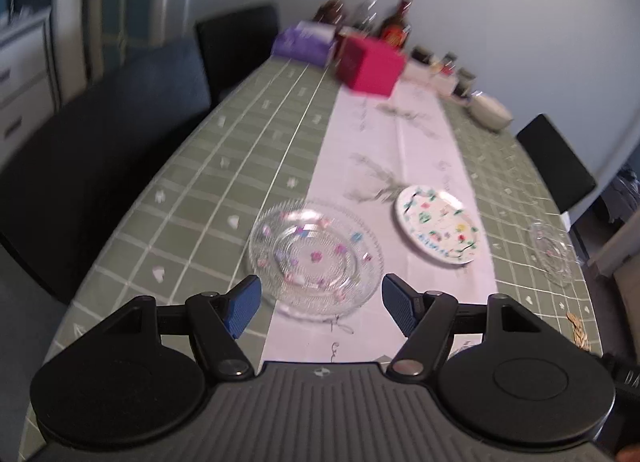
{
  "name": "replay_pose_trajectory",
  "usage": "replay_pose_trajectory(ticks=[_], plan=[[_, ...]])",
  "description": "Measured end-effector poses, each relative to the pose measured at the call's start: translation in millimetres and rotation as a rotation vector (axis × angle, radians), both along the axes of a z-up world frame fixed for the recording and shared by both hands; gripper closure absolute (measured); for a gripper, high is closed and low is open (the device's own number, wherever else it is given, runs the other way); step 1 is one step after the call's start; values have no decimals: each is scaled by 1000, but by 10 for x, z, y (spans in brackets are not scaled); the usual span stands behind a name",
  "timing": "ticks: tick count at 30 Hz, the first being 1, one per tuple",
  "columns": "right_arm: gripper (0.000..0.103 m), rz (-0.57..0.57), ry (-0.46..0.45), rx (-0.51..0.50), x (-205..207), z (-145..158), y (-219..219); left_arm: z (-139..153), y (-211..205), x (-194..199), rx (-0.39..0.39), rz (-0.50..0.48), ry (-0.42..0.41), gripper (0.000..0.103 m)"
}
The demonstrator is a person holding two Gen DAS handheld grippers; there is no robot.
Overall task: Organize plates and bowls
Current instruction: 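Move both grippers to the clear flowered glass plate and grip its rim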
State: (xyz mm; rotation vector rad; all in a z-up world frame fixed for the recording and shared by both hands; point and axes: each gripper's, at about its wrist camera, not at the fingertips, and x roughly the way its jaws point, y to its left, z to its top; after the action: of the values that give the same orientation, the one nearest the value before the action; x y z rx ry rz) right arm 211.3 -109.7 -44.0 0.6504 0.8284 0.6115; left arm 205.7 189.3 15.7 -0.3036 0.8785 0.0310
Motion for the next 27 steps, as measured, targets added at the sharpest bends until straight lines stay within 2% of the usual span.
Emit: replay_pose_trajectory(ticks=[3, 5, 10, 11, 14, 17, 19, 21, 27], plan=[[35, 18, 11, -35, 250, -120, 141, -195, 111, 258, -61, 8, 74, 22], [35, 20, 18, -55, 415, -216, 231, -327, 173, 397, -63, 50, 102, 22], [35, -15, 62, 14, 786, -459, 301, -581, 303, 682, -72, 119, 126, 25], [35, -20, 68, 24, 849, -495, 314, -612, 312, 727, -60, 128, 128, 28], [46, -24, 95, 45, 1048, -621, 367, -681, 304, 840, 14, 121, 138, 28], [47, -14, 147, 48, 1248, -790, 454, -776, 335, 921, 48, 115, 151, 29], [47, 8, 183, 79, 1358, -923, 499, -864, 391, 977, 28, 117, 175, 31], [54, 32, 189, 124, 1428, -987, 511, -937, 469, 1010, -16, 143, 195, 34], [55, 68, 132, 146, 1432, -998, 569, -976, 616, 1047, -135, 171, 177, 36]])
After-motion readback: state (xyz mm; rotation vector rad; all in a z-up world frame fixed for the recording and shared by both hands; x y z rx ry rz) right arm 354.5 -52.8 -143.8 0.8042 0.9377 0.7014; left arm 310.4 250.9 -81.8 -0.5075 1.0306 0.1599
